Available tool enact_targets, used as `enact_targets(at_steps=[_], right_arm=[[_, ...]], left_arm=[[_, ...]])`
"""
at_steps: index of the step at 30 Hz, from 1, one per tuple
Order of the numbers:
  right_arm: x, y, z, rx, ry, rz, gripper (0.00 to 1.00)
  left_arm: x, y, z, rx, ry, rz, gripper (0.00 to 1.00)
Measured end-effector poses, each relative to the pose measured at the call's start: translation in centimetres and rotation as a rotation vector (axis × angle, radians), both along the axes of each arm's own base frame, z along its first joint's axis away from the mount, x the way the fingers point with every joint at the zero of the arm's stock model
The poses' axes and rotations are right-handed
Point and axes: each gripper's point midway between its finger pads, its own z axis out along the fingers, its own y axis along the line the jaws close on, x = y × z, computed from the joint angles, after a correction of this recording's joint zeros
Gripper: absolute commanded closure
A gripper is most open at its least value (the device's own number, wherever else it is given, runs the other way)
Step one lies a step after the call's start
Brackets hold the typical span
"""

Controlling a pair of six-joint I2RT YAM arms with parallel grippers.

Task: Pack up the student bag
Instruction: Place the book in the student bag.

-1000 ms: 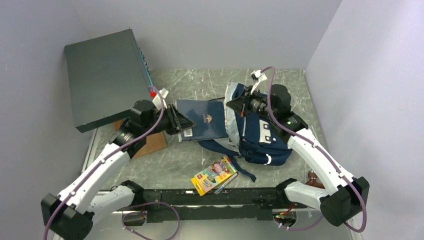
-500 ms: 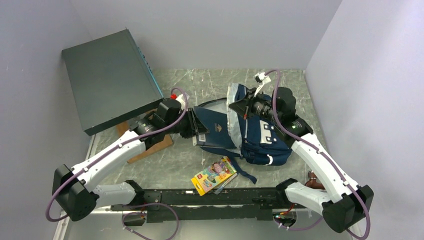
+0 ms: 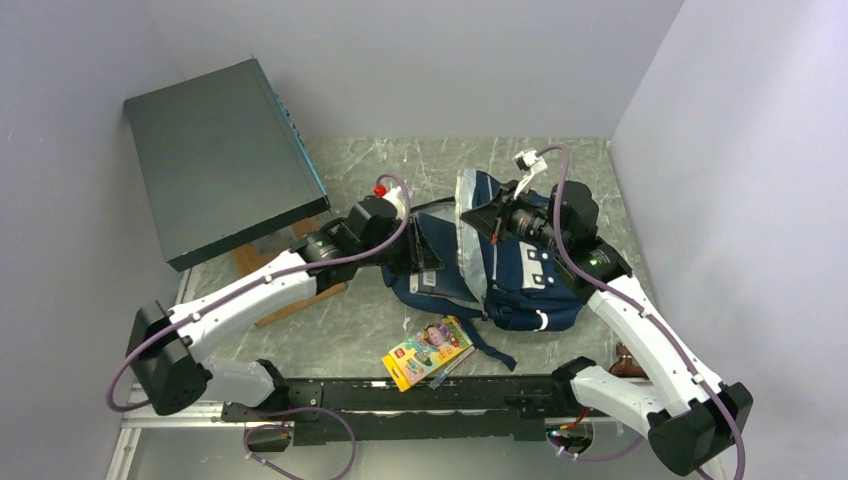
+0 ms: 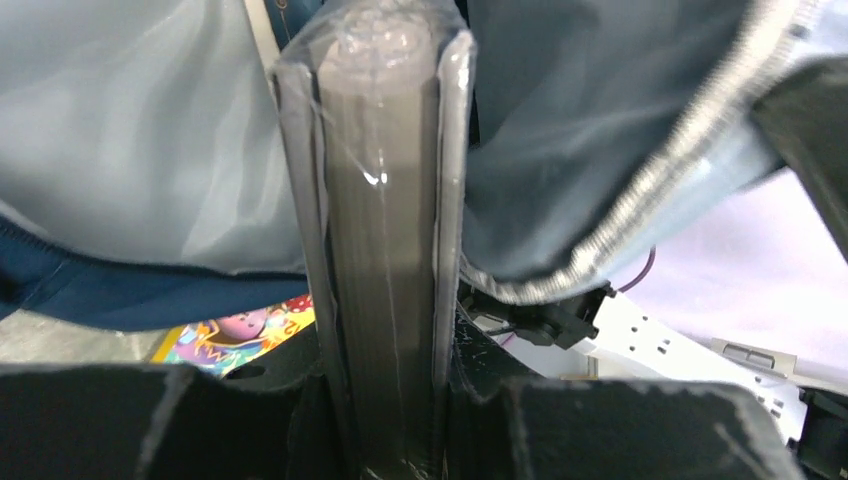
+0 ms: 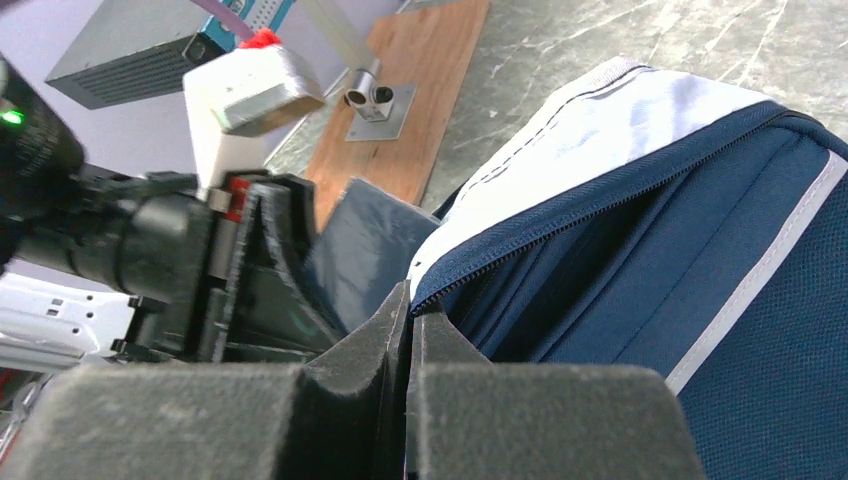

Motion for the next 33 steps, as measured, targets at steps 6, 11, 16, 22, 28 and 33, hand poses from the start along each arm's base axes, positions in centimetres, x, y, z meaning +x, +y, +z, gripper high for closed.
enact_targets(at_steps=[6,11,16,22,28,33], right_arm=[[-1.0,-0.5,0.9,0.021,-0.012,-0.004,1.00],[-1.2,-0.5,1.1,0.029,-0.011,-0.002,1.00],[-1.6,-0.5,1.0,0.029,0.000,0.010,1.00],[-2.4,-0.4,0.9,0.007,0.018,0.047,1.00],[-2.6,-0.9,0.8,-0.021,0.007,0.042,1.00],[-2.8,-1.4,0.7,-0.037,-0.002,0.023,1.00]], left_arm=[[1.1,-2.7,-1.4,-0.040,0.051,0.034,1.00],[2.4,-5.4,-2.0,-0.106,0.074,0.055,1.00],[3.2,-9.1,-3.6,-0.197,0.100,0.052,1.00],[3.0,-12.2,-5.9,-0.303,0.092,0.038,1.00],[2.7,-14.3,-7.0,-0.347,0.082,0.027,0.74],[2.5,-14.7,-7.7,-0.348,0.088,0.009,0.55]])
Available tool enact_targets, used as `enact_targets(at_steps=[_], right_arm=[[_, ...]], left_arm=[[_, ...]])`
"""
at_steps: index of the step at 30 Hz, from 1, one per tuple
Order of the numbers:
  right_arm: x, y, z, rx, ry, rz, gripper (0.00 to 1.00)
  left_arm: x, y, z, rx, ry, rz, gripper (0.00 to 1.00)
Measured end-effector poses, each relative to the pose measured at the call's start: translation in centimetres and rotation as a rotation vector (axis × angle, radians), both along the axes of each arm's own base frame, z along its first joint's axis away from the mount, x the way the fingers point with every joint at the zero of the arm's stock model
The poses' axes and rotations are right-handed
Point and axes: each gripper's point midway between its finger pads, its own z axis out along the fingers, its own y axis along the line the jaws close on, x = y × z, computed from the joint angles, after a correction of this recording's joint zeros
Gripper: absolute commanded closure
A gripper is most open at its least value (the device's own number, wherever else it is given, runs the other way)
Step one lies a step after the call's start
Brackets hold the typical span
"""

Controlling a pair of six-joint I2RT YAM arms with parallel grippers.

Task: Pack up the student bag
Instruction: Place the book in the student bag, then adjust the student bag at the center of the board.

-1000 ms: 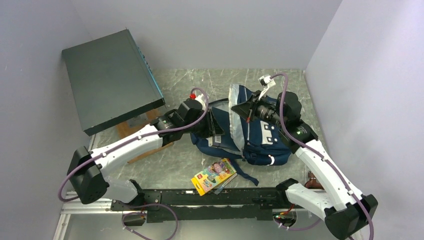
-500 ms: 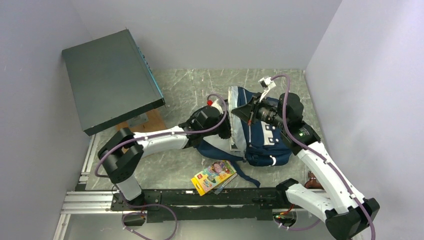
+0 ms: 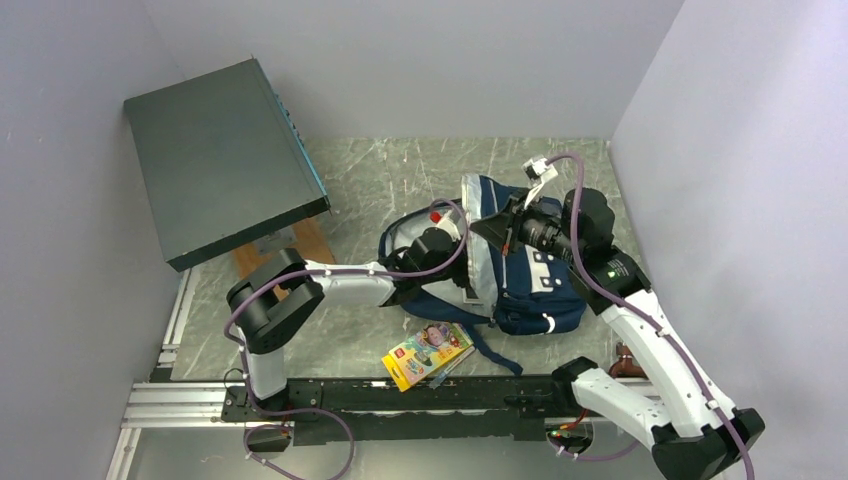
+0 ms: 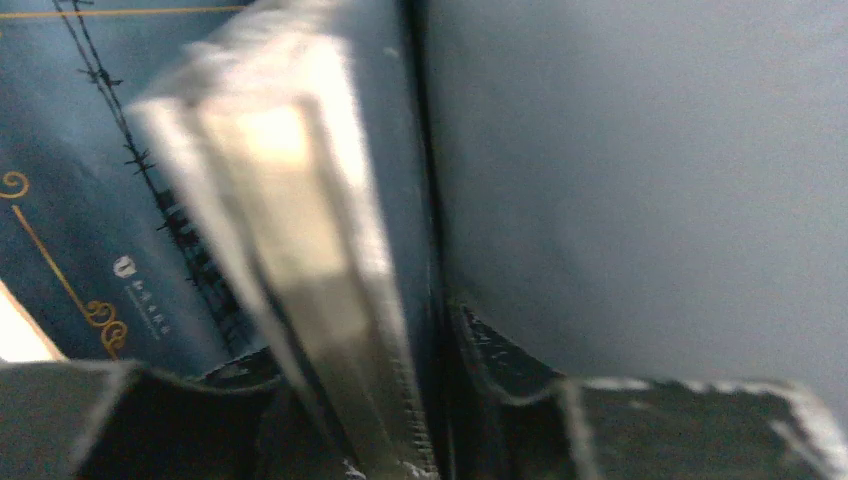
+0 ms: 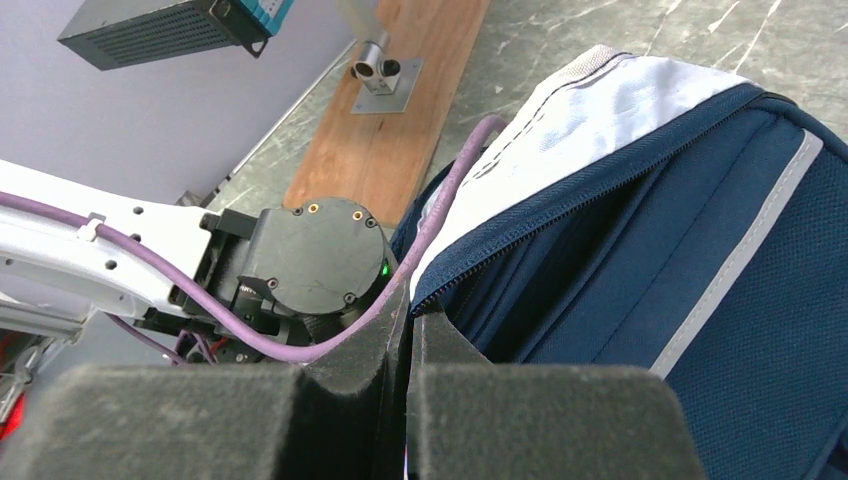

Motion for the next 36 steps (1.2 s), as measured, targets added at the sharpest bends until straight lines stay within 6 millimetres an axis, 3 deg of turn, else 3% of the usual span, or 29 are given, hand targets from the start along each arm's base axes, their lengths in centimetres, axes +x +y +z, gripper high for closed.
enact_targets(at_steps=[4,8,13,21,28,33,36], right_arm=[[-0.4,-0.6,0.0,-0.005,-0.009,-0.020,1.00],[-1.1,-1.1,-0.2,-0.008,-0.013,-0.027,1.00],[-1.7,-1.3,-0.4,-0.003,-0.020,-0.028,1.00],[-2.0,-1.7,-1.6,-0.020,0.011,-0.045,1.00],[-1.2,-2.9,-2.9,-0.077,0.014,-0.113,1.00],[-0.1,-1.7,-4.9,-0.097,0.090,-0.085,0.84],[-0.2,0.4,-7.0,-0.081,0.165,-0.019,0.47]], left_arm=[[-0.9,0.3,-1.3,0.095,-0.015,-0.062,0.20],[-2.1,1.7,-1.5,0.203,-0.050,-0.114,0.18],[-3.0,4.5,0.6,0.306,-0.165,-0.141,0.14],[-2.7,10.8,7.8,0.389,-0.484,-0.074,0.07],[-5.6,18.6,13.5,0.376,-0.824,-0.050,0.07],[-6.6,21.8,15.5,0.393,-0.949,-0.011,0.04],[-6.6,23.3,16.5,0.416,-1.004,0.029,0.02]])
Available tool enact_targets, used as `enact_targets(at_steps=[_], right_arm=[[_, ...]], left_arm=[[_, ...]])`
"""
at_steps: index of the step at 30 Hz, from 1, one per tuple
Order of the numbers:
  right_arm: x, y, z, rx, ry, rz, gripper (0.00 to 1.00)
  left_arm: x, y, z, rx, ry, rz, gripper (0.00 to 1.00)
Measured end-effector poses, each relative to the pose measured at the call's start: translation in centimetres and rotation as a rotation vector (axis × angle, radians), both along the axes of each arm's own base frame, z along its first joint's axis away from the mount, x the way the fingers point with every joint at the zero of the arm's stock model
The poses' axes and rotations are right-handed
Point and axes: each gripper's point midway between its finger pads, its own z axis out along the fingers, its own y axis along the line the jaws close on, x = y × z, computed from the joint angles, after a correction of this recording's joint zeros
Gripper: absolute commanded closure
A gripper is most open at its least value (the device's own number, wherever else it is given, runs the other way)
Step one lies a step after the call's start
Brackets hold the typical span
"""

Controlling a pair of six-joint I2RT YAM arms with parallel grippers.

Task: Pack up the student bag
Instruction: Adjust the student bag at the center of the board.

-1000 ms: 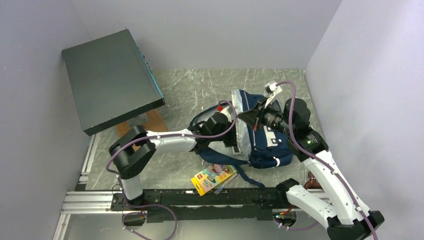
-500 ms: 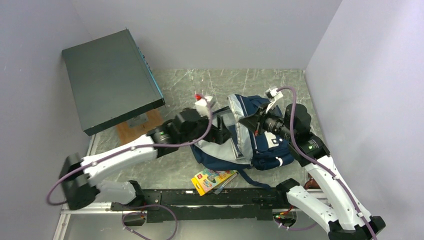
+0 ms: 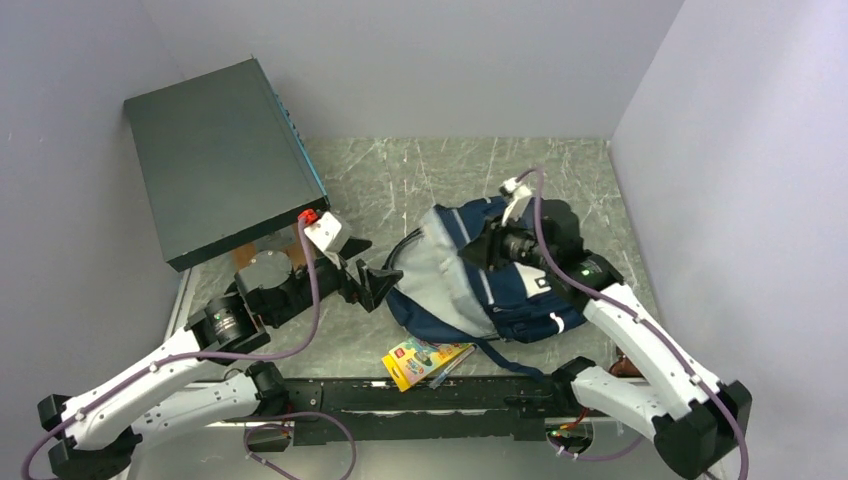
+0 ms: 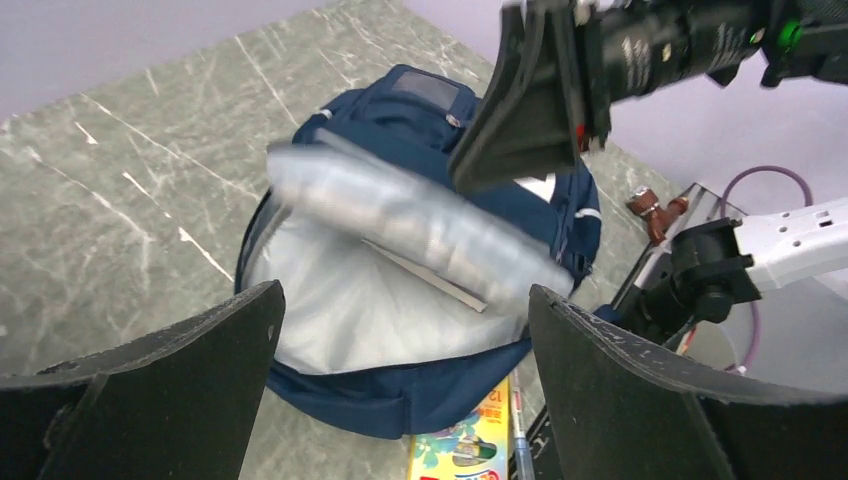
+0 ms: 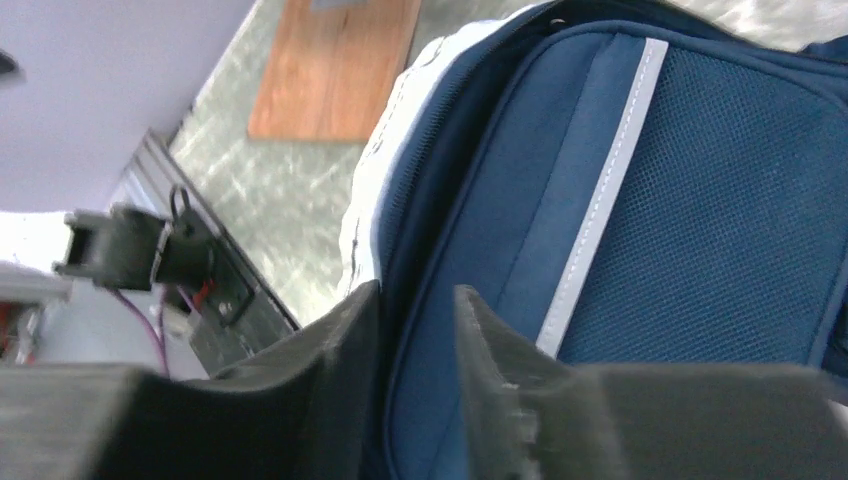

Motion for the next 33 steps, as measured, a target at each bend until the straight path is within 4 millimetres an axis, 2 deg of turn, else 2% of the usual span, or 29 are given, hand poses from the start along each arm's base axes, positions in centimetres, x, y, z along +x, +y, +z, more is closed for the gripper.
enact_targets(at_steps=[3,5,8,11,14,16,18,22,26,29,33], right_arm=[[-1.6,2.1,-2.9,-0.020,0.091,0.066,0.22],[-2.7,2.9,-4.5,-0.036,0.145,0.086,0.12],[-2.3,1.3,-5.8,-0.061,0.191,-0.019,0.01],[-0.6,-2.7,-5.4,-0.052,0.191,-0.252,0.01],[0.5,-7.5,-4.9,-0.017,0.177,-0.518,0.10],[0.1,-10.5,-6.1,0.007,0.210,-0.701,0.14],[-1.0,-12.4,-8.3,0.012,0.264,-0.823,0.16],[-2.8,-14.7,-12.9,0.032,0.368,-0.993,0.18],[-2.1,-15.3,-13.7,0.064,0.365,-1.065,0.18],[-0.2,-15.9,-14.6,0.038,0.348,-1.085,0.17],[4.7,-17.7,-14.7,0.005,0.327,-1.085,0.14]], left_arm=[[0.2,0.6,0.2,0.014,-0.029,0.020,0.01],[0.5,0.3,-0.4,0.039,-0.025,0.019,0.01],[1.0,-1.0,-2.3,0.106,0.011,-0.007,0.02],[1.2,-3.0,-4.8,0.173,0.068,-0.061,0.04],[0.7,-4.8,-7.5,0.230,0.137,-0.140,0.10],[0.3,-5.9,-9.0,0.257,0.181,-0.196,0.12],[-0.3,-7.1,-10.2,0.272,0.232,-0.251,0.14],[-1.4,-8.3,-12.1,0.284,0.317,-0.325,0.15],[-1.7,-8.6,-12.7,0.281,0.358,-0.333,0.17],[-1.5,-8.3,-13.1,0.290,0.383,-0.303,0.18],[-1.5,-8.0,-13.7,0.295,0.410,-0.278,0.18]])
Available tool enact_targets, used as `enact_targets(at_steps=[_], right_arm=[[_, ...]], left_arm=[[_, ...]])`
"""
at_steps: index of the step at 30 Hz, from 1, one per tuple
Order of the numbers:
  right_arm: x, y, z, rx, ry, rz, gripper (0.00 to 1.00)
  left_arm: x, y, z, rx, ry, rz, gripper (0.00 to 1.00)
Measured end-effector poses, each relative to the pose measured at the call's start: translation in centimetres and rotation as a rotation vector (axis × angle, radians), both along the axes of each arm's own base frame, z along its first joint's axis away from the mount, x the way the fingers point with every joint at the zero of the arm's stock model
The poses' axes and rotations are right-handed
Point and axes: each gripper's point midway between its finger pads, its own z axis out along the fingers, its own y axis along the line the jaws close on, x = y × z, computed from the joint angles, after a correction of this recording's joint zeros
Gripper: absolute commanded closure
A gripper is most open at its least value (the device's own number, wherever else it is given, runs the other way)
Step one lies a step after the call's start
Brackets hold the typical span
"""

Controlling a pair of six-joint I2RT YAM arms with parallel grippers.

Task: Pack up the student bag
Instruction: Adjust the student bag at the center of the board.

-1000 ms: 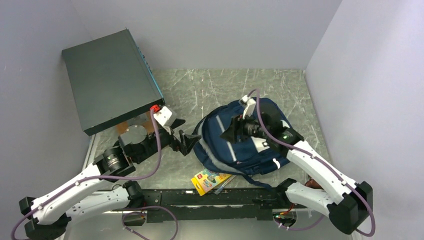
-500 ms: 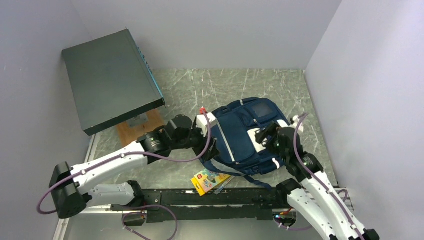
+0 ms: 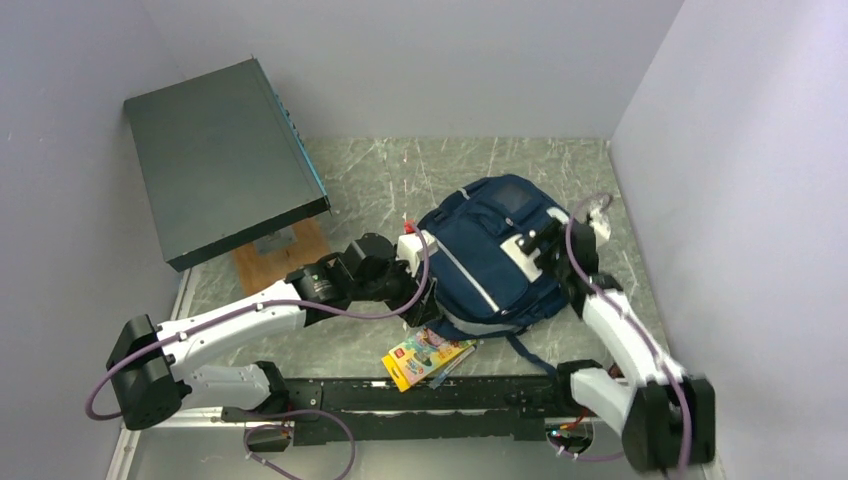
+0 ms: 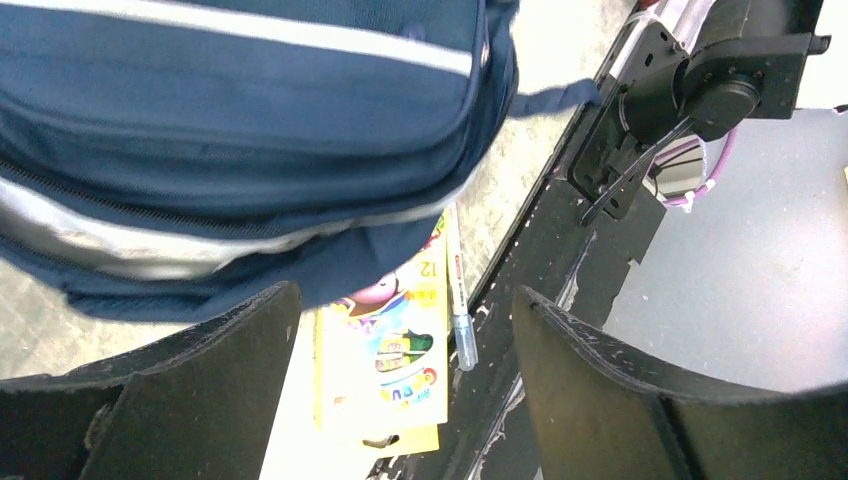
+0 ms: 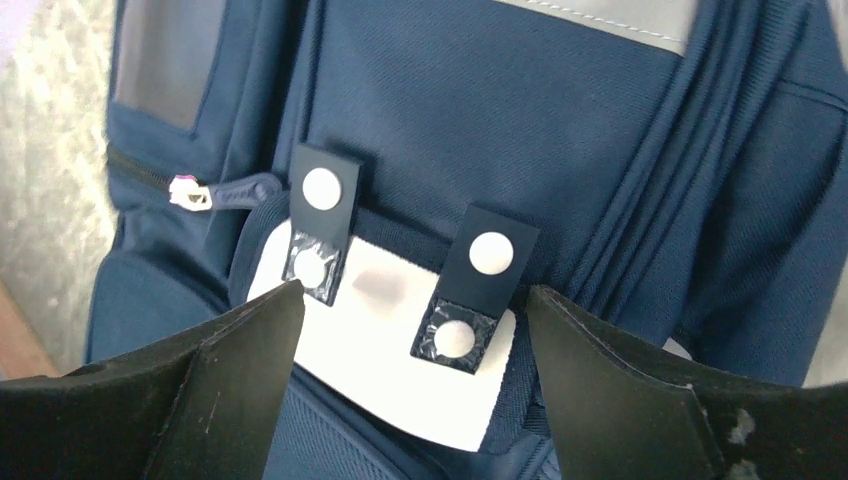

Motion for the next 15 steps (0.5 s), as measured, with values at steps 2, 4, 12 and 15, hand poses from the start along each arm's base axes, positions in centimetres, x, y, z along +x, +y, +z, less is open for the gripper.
enact_targets(at_steps=[2,4,12,15], right_arm=[[2.5,-0.7,0.3,-0.030,0.028,0.042,0.11],[5.5,-0.8,0.8,-0.076,0.071,0.126,0.10],[3.2,0.4,3.1,-0.117,0.030,0.287,0.10],[-0.2,0.0,3.6,-0.111,0.013,0.253,0.11]], left_arm=[[-0.2,0.1,-0.4,0.005,0.017,0.007,0.18],[-0.3,0.2,-0.8,0.011,0.034,0.009,0.18],[-0.6,-1.7,-1.8,0.053,0.024,-0.082,0.20],[-0.8,-4.1,-1.1,0.075,-0.064,-0.161,0.18]])
